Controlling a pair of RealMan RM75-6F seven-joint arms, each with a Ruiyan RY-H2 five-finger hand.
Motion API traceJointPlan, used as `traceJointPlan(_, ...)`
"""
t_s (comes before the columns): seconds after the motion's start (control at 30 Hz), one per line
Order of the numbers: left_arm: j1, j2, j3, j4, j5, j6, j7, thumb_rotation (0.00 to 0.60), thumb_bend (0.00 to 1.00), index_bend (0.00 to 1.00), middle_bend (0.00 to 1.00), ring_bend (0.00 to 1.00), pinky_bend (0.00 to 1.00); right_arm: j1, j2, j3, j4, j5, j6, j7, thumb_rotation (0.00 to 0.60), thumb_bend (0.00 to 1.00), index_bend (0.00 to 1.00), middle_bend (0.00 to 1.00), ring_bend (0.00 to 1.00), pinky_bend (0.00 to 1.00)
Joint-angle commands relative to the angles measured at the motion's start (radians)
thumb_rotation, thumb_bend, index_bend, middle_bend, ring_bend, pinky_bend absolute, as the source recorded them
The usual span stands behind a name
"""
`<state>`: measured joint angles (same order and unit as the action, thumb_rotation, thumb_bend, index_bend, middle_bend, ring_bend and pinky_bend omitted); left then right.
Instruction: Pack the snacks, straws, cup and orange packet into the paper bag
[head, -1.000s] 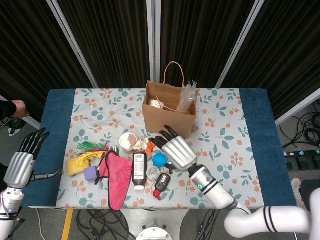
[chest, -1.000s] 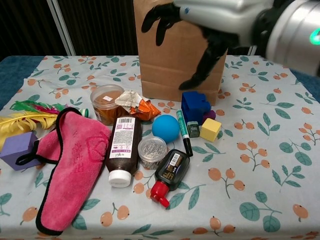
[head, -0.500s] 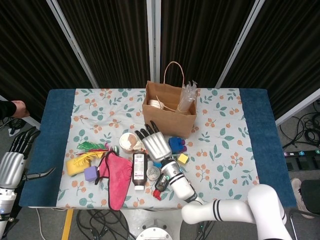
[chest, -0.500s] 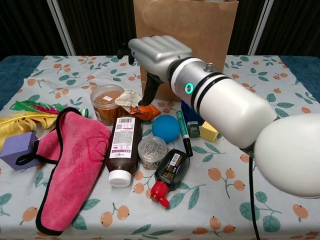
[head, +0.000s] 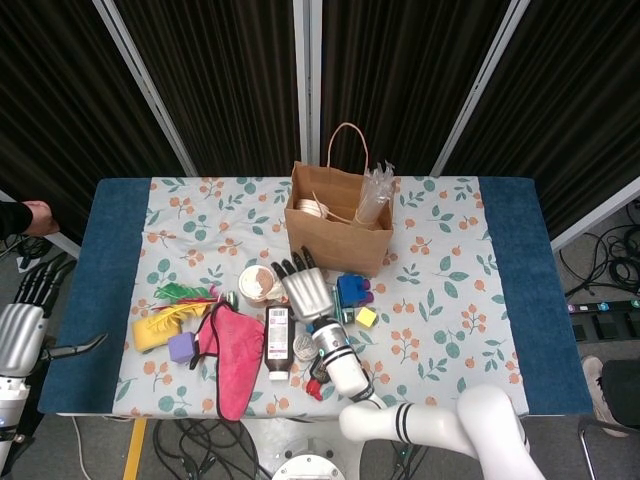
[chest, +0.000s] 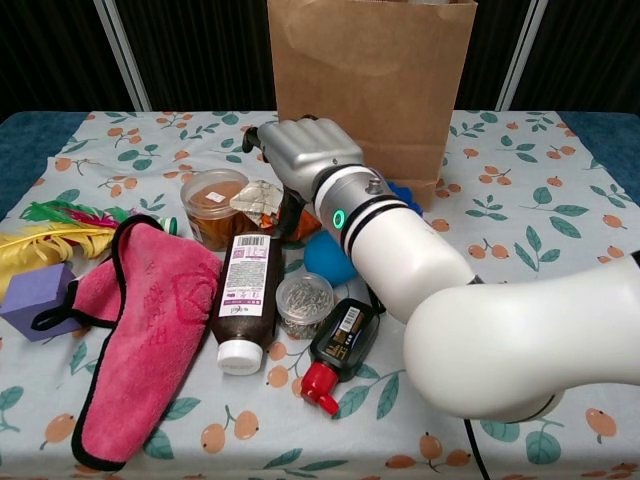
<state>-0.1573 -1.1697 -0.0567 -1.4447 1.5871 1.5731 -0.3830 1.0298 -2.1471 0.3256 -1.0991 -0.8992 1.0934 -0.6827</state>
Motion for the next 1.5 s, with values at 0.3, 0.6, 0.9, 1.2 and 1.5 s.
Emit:
traceJointPlan(0.3, 0.000, -0.004, 0.001, 0.010, 0.000, -0.005, -0.011, 0.216, 0.00, 0.06, 0.04, 0.03, 0.07, 0.003, -0.048, 0.028, 0.084, -0.022, -0.036, 0.015, 0.600, 0.01, 0.18, 0.26, 0.13, 0.08)
traceJointPlan(0.6, 0.004, -0.004, -0.003, 0.017, -0.007, -0.003, -0.019, 0.215, 0.00, 0.06, 0.04, 0.03, 0.07, 0.010, -0.093, 0.049, 0.174, -0.021, -0.076, 0.023, 0.600, 0.08, 0.19, 0.28, 0.19, 0.14)
traceJointPlan(0.9, 0.003, -0.005, -0.003, 0.017, -0.004, -0.004, -0.023, 0.216, 0.00, 0.06, 0.04, 0.03, 0.07, -0.004, -0.102, 0.034, 0.198, -0.091, -0.045, 0.042, 0.600, 0.22, 0.33, 0.43, 0.35, 0.31)
traceJointPlan(1.2, -0.001, -0.002, -0.003, -0.004, 0.005, -0.003, -0.016, 0.216, 0.00, 0.06, 0.04, 0.03, 0.07, -0.041, -0.018, 0.013, 0.057, -0.192, 0.047, 0.019, 0.600, 0.30, 0.39, 0.49, 0.40, 0.38)
traceJointPlan(1.5, -0.003, 0.004, -0.005, -0.033, 0.015, 0.005, 0.005, 0.215, 0.00, 0.06, 0.04, 0.03, 0.07, -0.032, 0.143, 0.039, -0.275, -0.350, 0.153, -0.078, 0.600, 0.30, 0.39, 0.49, 0.40, 0.38)
